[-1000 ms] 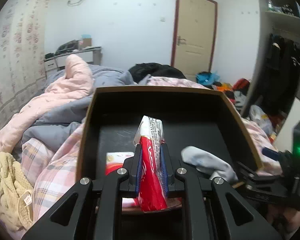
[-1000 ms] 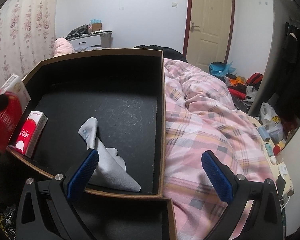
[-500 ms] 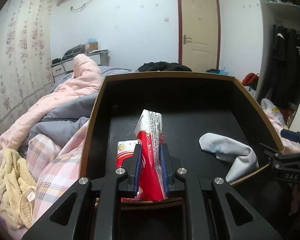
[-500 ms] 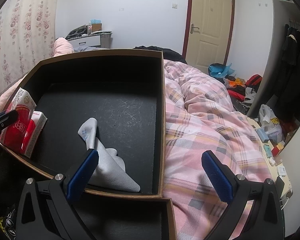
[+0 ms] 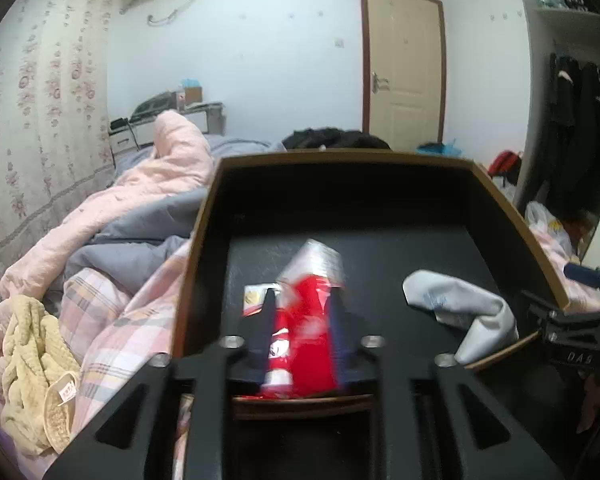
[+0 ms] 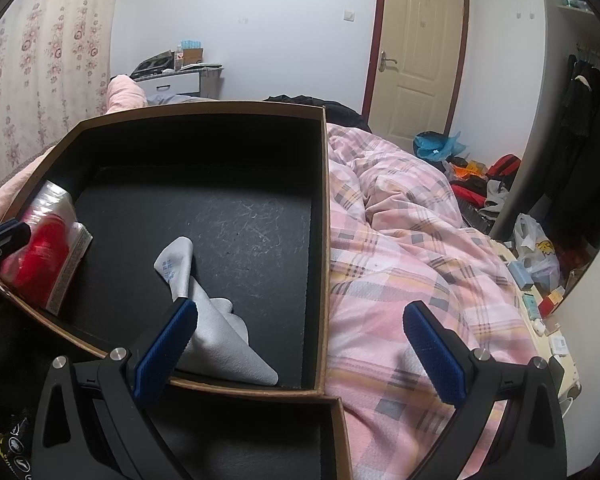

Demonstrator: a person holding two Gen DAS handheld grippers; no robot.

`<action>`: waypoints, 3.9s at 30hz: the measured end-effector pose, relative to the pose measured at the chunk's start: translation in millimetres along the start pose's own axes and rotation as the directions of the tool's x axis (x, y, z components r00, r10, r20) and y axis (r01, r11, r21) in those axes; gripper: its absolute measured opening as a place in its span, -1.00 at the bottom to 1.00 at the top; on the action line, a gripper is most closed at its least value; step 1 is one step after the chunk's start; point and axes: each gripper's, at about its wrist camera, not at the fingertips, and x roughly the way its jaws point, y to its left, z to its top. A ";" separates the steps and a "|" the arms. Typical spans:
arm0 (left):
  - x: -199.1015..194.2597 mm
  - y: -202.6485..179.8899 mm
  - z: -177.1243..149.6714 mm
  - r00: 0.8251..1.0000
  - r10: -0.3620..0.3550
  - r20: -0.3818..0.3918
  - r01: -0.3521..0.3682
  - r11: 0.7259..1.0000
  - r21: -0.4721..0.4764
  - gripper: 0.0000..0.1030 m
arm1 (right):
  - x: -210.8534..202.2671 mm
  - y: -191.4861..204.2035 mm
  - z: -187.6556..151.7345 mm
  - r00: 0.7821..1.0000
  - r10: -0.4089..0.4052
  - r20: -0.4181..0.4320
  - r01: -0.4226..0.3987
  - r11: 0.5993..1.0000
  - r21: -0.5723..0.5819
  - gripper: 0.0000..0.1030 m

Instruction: Organize soft objects

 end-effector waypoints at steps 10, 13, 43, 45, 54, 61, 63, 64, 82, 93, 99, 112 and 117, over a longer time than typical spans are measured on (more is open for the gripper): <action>-25.9 18.8 3.8 0.989 0.022 0.145 -0.006 0.994 -0.105 1.00 | 0.3 0.0 -0.5 1.000 -0.001 0.002 0.001 1.000 -0.001 0.97; -27.6 17.6 3.3 0.983 0.100 0.151 -0.088 0.992 -0.086 1.00 | 0.2 -0.6 -0.8 1.000 -0.001 0.003 0.001 1.000 -0.001 0.97; -11.5 29.5 -2.3 0.991 0.122 0.063 -0.114 0.987 -0.117 1.00 | -0.3 1.7 -2.5 1.000 -0.005 0.005 0.005 1.000 -0.004 0.97; -11.0 30.5 -2.5 0.991 0.122 0.061 -0.114 0.986 -0.120 1.00 | -0.4 1.9 -2.5 1.000 -0.005 0.005 0.005 1.000 -0.004 0.97; -11.3 31.7 -2.4 0.991 0.121 0.056 -0.113 0.985 -0.127 1.00 | -0.4 2.4 -2.7 1.000 -0.005 0.005 0.005 1.000 -0.005 0.97; -11.3 31.3 -2.6 0.991 0.122 0.052 -0.115 0.986 -0.124 1.00 | -0.3 2.9 -2.8 1.000 -0.006 0.005 0.006 1.000 -0.005 0.97; -11.4 31.1 -2.8 0.991 0.123 0.050 -0.116 0.986 -0.121 1.00 | -0.3 3.0 -2.8 1.000 -0.006 0.005 0.006 1.000 -0.005 0.97; -11.5 31.2 -2.7 0.991 0.122 0.051 -0.115 0.986 -0.122 1.00 | -0.3 2.9 -3.0 1.000 -0.006 0.005 0.006 1.000 -0.005 0.97; 14.7 37.2 -8.9 0.970 0.221 -0.102 -0.230 0.970 -0.086 1.00 | -0.6 2.4 -2.8 1.000 -0.006 0.006 0.006 1.000 -0.005 0.97; 9.5 50.6 -7.5 0.995 0.068 -0.070 -0.080 0.979 -0.188 1.00 | -0.5 2.9 -2.7 1.000 -0.006 0.006 0.006 1.000 -0.006 0.97; 4.4 63.9 -10.4 0.999 0.009 -0.051 -0.026 0.944 -0.329 1.00 | -0.4 3.3 -2.9 1.000 -0.006 0.006 0.006 1.000 -0.006 0.97; 10.8 53.4 -5.1 0.996 0.040 -0.076 -0.059 0.965 -0.257 0.91 | -0.4 4.1 -3.6 1.000 -0.008 0.007 0.008 1.000 -0.007 0.97; 4.5 55.0 -3.2 0.999 0.005 -0.039 -0.015 0.968 -0.250 0.92 | -0.4 3.8 -3.0 1.000 -0.009 0.008 0.009 1.000 -0.008 0.97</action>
